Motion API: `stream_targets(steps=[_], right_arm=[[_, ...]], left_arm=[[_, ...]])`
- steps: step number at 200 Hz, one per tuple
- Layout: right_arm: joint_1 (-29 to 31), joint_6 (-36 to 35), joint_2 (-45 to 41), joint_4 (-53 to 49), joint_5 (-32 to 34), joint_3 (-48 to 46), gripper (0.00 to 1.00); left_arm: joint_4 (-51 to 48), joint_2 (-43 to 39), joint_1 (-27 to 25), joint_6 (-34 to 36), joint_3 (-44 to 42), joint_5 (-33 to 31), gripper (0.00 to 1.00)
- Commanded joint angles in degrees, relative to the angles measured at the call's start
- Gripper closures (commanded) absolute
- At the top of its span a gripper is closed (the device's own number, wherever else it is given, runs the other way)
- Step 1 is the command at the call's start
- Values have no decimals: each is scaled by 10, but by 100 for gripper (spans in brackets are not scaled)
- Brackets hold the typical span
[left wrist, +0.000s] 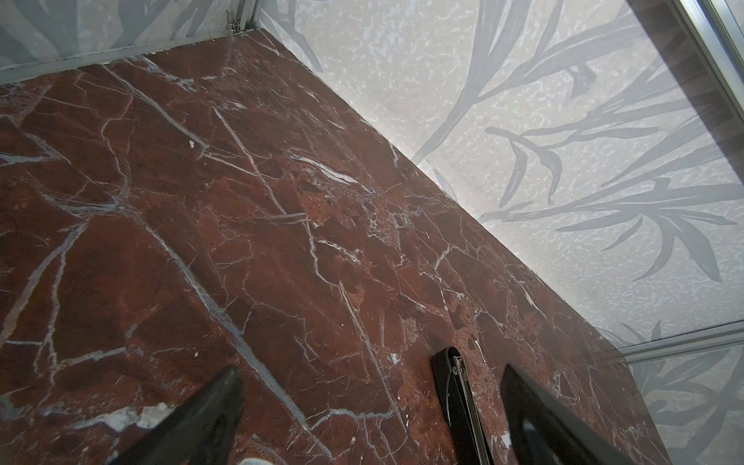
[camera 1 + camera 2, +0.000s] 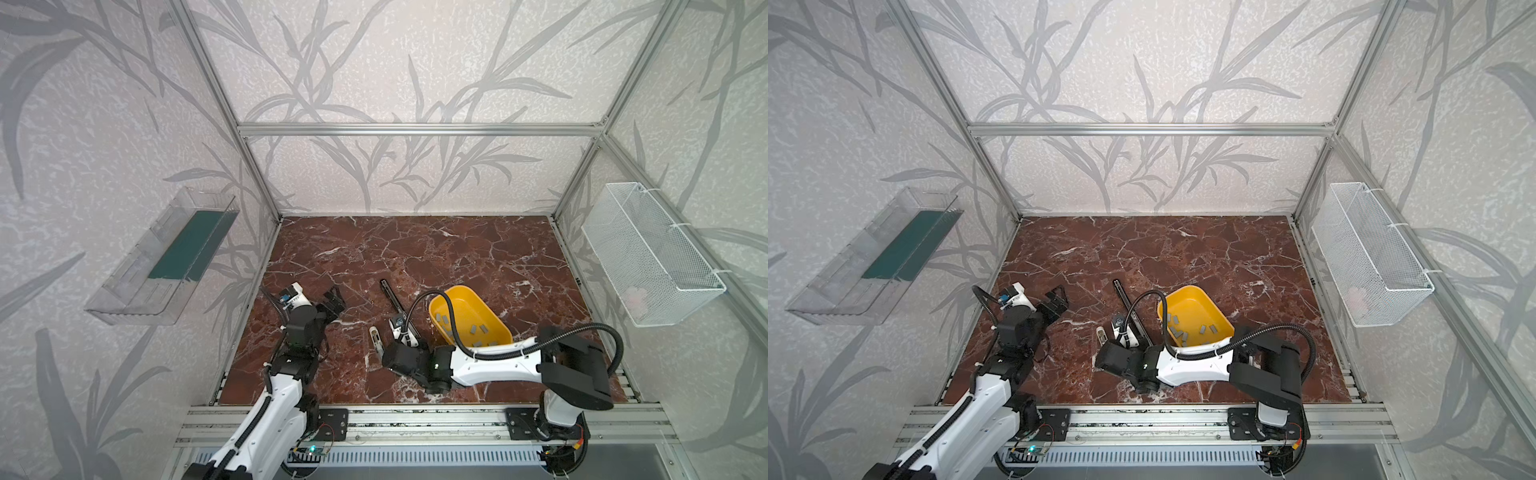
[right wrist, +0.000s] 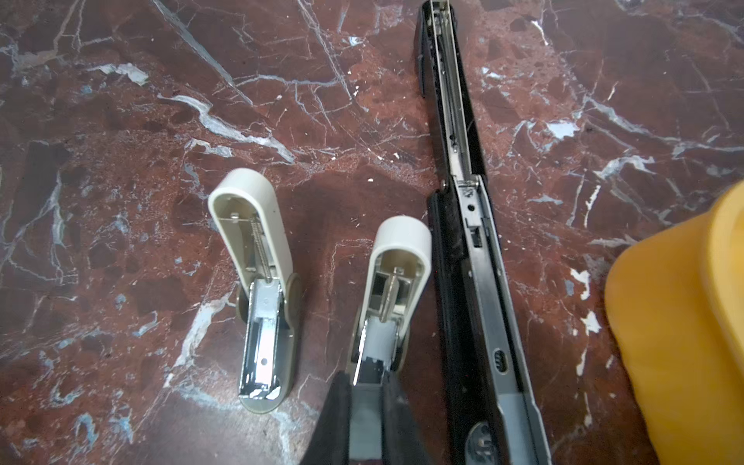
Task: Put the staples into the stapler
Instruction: 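Carry the strip over the beige stapler with right gripper while left arm draws back, then lower the staple strip into the open beige stapler's channel with the right gripper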
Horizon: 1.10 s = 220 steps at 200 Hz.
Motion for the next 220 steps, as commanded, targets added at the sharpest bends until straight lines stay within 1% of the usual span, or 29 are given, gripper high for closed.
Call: stream_targets(steps=[1,28,108,163,220], right_arm=[[4,11,17,0,-4,13,92],[4,17,30,-18,-5,26,92],[4,30,41,-21,3,30,92],[4,26,44,-38,15,39,93],[4,26,54,-50,13,49,93]], left_arm=[[11,-4,3,4,16,-5,1],[12,-5,3,5,16,-4,1],[15,0,3,2,16,0,1],[14,-2,3,1,16,1,1],[13,-5,3,0,17,3,1]])
